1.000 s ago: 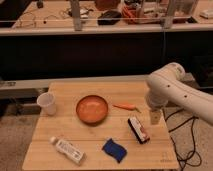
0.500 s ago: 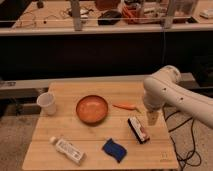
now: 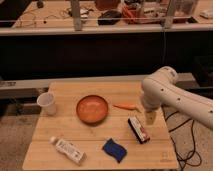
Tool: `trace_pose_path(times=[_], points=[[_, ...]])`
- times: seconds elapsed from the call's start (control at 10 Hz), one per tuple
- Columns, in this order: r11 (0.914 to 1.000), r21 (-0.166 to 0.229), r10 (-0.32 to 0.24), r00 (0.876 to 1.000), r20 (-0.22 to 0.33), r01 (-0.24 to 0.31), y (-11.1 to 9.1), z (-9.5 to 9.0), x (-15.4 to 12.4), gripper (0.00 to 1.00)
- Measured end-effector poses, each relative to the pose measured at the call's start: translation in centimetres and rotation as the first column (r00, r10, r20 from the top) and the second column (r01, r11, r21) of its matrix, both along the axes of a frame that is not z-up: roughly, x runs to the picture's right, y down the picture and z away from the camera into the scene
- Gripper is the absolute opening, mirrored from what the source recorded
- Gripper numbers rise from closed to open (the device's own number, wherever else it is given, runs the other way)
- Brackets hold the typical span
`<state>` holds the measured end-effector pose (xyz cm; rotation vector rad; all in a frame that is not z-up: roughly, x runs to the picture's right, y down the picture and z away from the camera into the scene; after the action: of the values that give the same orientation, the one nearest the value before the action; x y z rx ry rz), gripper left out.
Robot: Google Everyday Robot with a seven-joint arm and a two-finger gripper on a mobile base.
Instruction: Drag the pepper across the table
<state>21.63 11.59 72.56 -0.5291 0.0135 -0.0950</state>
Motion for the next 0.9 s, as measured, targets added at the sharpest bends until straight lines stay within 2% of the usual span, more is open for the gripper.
trace_pose_path(times=[0.9], points=[[0.9993,0.013,-0.037,0.998,0.055,0.036,0.6,1.8,-1.4,0.80]])
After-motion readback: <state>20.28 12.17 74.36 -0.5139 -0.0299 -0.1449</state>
